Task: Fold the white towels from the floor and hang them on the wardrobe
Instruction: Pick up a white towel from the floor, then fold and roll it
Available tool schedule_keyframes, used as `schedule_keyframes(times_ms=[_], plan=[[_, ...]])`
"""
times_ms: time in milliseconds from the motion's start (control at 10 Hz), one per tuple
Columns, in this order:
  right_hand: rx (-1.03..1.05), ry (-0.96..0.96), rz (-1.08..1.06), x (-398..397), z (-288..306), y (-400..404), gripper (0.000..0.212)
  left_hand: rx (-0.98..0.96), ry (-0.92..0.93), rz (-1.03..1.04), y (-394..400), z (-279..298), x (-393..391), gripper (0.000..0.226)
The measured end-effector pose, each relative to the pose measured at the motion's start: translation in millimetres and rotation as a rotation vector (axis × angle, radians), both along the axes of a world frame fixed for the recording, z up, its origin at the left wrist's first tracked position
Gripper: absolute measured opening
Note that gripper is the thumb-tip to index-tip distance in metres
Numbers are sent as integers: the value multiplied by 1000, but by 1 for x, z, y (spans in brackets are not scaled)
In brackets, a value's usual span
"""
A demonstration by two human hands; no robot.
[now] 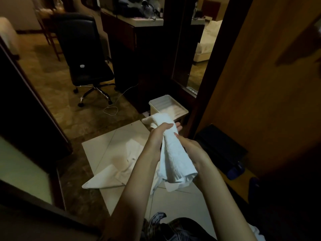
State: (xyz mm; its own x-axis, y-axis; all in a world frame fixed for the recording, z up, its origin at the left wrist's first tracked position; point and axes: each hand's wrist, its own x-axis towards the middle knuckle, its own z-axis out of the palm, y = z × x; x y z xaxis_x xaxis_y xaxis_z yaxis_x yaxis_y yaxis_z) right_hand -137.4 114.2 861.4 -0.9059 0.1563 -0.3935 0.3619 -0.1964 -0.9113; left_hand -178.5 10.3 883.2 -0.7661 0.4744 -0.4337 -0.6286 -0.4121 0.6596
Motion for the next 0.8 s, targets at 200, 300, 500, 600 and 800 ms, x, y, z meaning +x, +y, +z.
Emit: schedule_keyframes(times_ms=[200,300,500,600,800], plan=[[-211,-90,141,15,4,14,23,-57,-83,299,-16,-14,-21,45],[-138,-80,142,17,12,22,38,-100,-165,342,-22,-24,-26,47],[67,260,264,28,35,20,65,114,-306,293,-10,-37,-21,28],[387,346,271,28,41,13,54,184,-317,213,-8,-39,-15,34],[340,466,-41,27,47,15,27,-592,141,-477,-28,-28,-3,87]])
